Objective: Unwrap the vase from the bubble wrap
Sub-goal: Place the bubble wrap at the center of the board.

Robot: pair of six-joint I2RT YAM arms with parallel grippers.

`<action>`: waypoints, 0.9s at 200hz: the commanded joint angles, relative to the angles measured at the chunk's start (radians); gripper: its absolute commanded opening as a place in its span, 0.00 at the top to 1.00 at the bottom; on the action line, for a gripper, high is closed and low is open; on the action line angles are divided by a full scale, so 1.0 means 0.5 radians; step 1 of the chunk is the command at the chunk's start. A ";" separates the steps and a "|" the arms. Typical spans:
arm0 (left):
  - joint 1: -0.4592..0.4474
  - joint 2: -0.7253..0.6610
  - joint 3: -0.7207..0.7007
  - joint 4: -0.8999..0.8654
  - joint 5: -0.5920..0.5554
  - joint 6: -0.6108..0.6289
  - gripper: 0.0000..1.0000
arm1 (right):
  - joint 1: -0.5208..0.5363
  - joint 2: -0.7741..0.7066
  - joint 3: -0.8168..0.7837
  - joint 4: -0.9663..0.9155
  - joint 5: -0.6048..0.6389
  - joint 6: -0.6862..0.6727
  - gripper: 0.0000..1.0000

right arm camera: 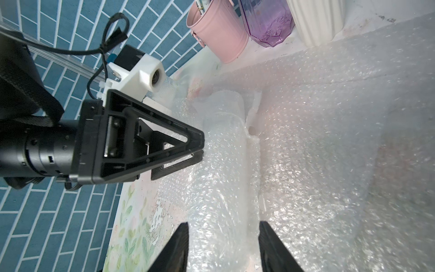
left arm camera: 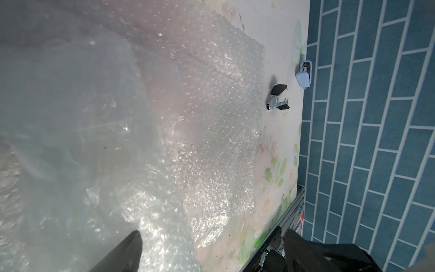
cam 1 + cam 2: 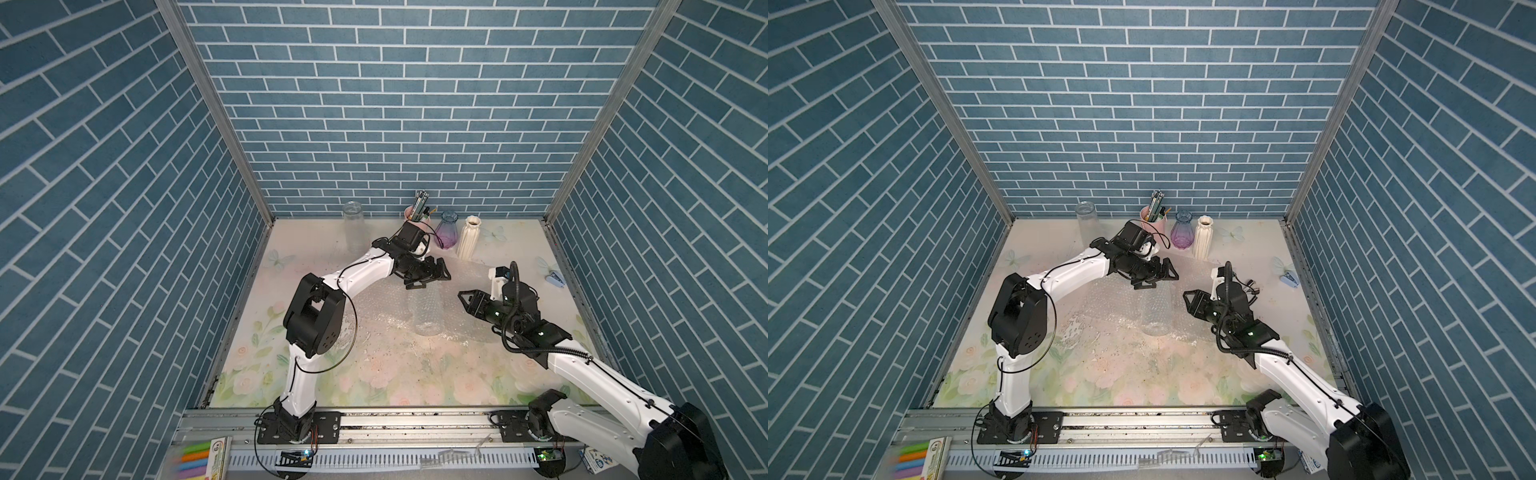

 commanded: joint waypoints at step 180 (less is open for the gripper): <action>0.064 -0.336 0.129 -0.289 -0.219 0.284 0.06 | -0.003 -0.111 -0.054 -0.232 0.060 -0.046 0.54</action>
